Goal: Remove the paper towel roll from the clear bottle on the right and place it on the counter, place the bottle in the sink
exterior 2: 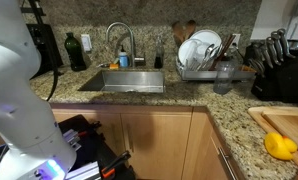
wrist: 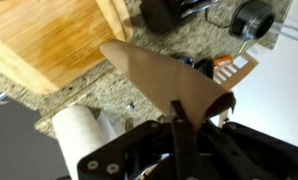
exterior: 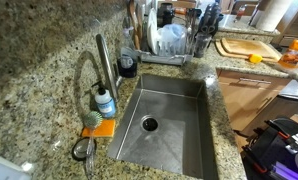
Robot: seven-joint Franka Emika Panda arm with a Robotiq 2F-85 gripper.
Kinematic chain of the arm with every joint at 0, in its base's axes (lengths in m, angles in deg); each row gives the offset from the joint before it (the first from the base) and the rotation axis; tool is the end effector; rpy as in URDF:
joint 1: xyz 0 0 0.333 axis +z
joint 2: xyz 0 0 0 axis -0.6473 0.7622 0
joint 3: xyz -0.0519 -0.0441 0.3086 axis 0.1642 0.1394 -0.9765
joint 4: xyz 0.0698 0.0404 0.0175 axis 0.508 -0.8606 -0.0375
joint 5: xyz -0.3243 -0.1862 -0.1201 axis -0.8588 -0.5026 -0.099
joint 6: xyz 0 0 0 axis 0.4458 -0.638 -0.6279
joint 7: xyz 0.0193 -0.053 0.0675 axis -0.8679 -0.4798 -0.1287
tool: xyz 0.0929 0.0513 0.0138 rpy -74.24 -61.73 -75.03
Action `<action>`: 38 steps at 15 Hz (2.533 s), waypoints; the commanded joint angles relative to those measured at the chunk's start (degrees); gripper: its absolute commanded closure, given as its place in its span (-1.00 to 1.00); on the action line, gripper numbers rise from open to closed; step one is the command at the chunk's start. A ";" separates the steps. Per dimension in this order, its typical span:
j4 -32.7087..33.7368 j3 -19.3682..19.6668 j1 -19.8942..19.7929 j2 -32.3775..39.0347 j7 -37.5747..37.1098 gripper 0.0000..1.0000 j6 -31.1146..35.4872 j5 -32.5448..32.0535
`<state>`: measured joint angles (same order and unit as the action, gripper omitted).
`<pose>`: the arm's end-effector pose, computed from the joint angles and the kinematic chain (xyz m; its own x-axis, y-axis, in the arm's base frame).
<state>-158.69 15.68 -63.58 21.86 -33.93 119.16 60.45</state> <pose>0.4547 -0.4466 0.7275 0.1178 -0.9024 0.4146 -0.7802 -0.3424 -0.5236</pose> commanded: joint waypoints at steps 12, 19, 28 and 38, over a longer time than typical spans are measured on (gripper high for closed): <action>0.07 -7.09 -15.34 24.24 6.42 0.99 24.63 11.28; 0.37 -13.64 -15.42 30.13 14.44 0.19 38.43 17.76; -2.94 -15.92 -15.30 23.93 13.43 -0.78 28.22 19.54; -18.00 -23.62 -14.04 9.96 24.67 -1.00 7.44 34.86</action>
<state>-171.26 -9.41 -78.24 35.94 -15.17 134.35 90.34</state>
